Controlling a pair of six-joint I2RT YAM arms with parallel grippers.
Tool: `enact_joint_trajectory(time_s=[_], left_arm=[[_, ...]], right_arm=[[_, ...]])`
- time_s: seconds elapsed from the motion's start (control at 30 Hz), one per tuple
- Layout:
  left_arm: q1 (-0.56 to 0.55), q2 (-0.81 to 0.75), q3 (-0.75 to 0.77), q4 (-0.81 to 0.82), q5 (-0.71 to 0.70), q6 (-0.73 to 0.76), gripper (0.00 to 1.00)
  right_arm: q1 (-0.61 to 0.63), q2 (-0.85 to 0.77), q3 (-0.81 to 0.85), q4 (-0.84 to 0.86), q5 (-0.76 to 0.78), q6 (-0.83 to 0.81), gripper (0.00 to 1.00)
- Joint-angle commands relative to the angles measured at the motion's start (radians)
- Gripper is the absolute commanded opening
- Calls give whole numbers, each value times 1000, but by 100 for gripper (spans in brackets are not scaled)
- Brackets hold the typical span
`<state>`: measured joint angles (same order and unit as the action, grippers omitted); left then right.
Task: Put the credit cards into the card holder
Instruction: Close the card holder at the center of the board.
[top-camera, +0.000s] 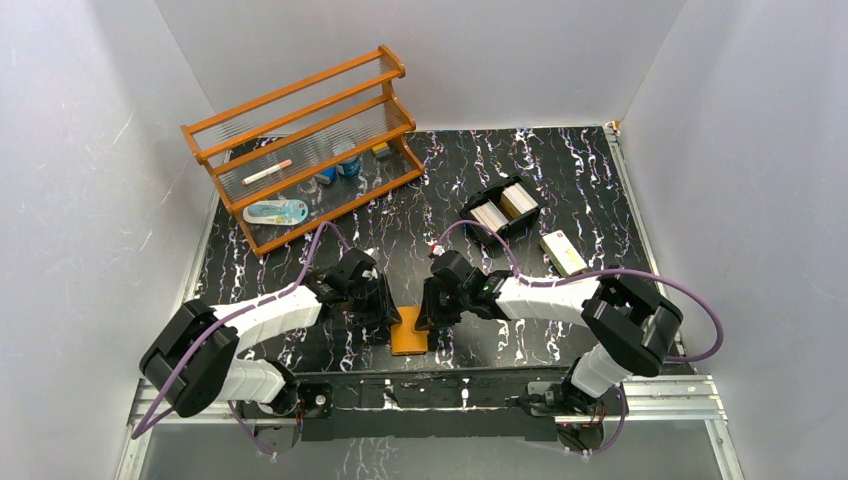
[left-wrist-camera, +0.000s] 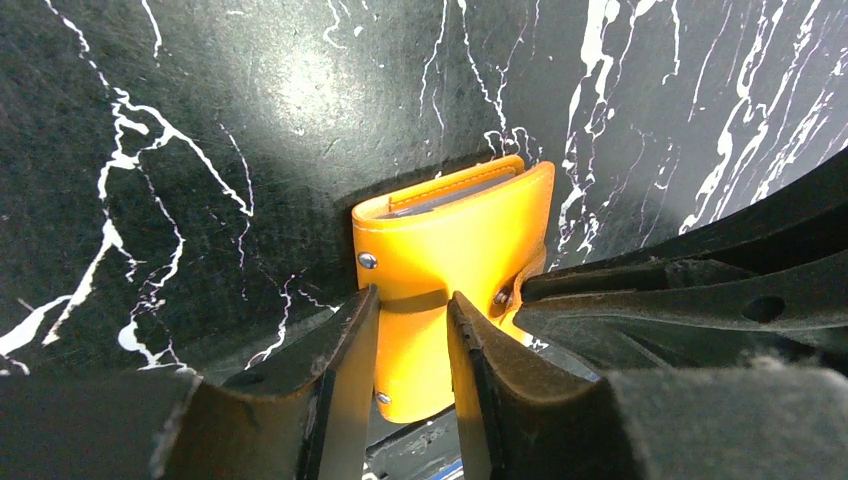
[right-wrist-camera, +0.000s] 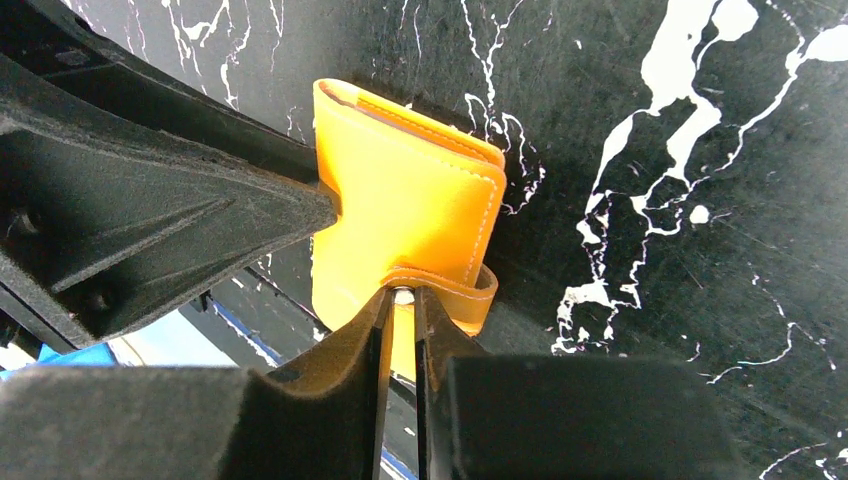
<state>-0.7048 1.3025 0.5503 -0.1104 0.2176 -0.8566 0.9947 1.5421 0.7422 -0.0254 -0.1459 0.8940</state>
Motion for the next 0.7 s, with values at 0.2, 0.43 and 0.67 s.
enact_joint_trajectory(time_s=[0.2,0.43,0.67], left_arm=[[-5,18,-42,55,69,-33,29],[-5,6,-51,56,69,-38,29],[-5,-6,-73,83,86,-65,30]], right_arm=[[4,50,45,0,7,15,19],[16,82,65,-102,67,50,16],[68,151,152,-298,191,59,14]])
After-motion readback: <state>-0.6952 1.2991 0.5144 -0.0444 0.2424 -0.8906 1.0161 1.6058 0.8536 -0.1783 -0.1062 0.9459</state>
